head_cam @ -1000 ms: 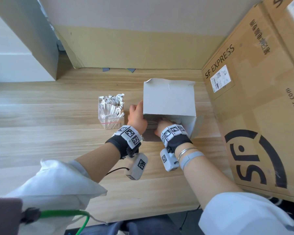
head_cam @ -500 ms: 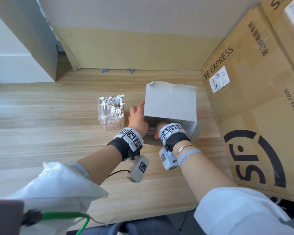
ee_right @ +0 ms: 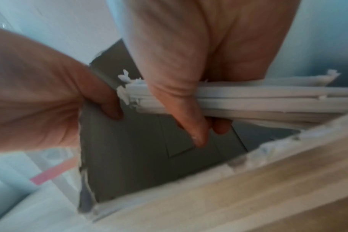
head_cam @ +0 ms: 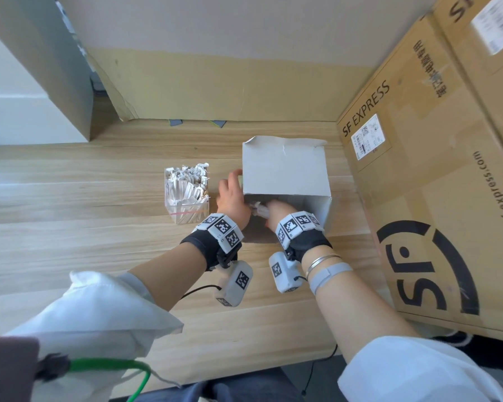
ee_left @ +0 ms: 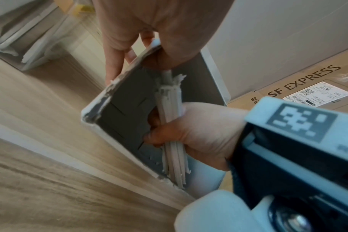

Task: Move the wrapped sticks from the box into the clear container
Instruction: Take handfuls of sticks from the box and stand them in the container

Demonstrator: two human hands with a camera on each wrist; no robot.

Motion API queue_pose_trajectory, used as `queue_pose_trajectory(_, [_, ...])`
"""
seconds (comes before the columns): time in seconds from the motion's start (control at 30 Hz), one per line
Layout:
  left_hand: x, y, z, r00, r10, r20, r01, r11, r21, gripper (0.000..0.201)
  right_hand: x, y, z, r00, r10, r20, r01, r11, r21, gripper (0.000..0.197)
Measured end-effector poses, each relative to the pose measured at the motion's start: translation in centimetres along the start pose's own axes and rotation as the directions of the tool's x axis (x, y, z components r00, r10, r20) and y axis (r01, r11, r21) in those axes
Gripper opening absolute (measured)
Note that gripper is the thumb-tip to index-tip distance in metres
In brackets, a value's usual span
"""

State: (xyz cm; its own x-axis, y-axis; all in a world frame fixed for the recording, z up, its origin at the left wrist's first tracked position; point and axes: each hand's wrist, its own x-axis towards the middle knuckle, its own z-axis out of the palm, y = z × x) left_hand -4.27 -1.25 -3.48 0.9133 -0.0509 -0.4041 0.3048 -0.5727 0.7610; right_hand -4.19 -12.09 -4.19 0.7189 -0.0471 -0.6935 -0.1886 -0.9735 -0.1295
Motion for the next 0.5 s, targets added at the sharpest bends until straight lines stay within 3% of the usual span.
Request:
queue_pose_trajectory(0.13, [0.0,0.1,-0.2,0.998,0.010,-0.065,-0.014,0.998,-0.063,0.057,-1.1,0.6,-0.9,0.985,-0.043,-0.167,0.076,0.978,0.194,0.018])
queue_pose_trajectory(0.23, [0.2,-0.1,-0.5,0.999,0.023,-0.029,-0.023,1.000,0.000,0.048,-1.6,0.8,-1.3,0.973,-0.048,-0.224,0.127,0.926,0.354,0.022])
queue_pose_trajectory(0.37, [0.7,-0.5,-0.9,0.998,-0.033,0.060,0.025,0.992,0.127,0.050,-1.6,0.8,-1.6,0.961,-0.029,-0.276,0.159,0.874,0.459,0.016])
queue_pose_trajectory(0.5, [0.7,-0.3,-1.4,0.991,-0.078,0.105,0.054,0.975,0.217,0.065,-1.5,0.3,-1.4,0.940,-0.025,-0.339,0.220,0.805,0.551,0.023])
